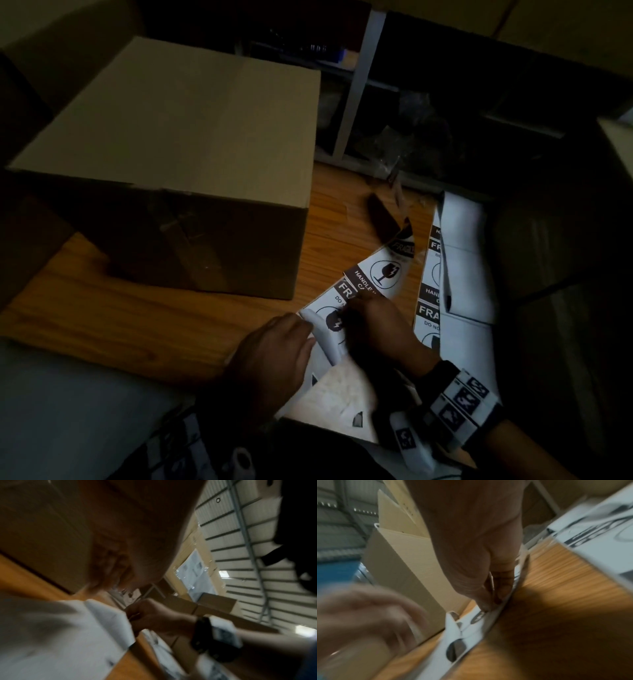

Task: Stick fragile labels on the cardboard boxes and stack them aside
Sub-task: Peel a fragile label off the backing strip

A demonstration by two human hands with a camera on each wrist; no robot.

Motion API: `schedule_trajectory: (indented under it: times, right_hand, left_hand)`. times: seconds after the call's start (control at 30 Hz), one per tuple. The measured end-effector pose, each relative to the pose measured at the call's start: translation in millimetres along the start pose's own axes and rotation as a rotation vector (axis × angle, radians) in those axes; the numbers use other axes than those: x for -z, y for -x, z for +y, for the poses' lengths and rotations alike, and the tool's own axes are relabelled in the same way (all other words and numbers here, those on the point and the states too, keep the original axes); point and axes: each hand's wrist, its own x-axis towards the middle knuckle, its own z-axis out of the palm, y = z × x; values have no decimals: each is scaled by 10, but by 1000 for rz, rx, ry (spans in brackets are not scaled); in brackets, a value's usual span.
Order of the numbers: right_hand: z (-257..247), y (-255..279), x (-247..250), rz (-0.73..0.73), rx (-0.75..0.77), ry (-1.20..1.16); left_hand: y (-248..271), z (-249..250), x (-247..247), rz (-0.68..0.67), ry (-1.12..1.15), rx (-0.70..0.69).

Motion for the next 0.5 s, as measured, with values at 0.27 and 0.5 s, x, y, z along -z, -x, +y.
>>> schedule_trajectory:
  times: [0.27,0.5]
  right_hand:
    - [-284,-18,-18,17,-117,-251]
    - [-558,-116,-169,31,-259,-224]
  left_hand:
    - [99,-31,-472,-147,-233,292]
    - [236,-47,-578,-82,-246,320]
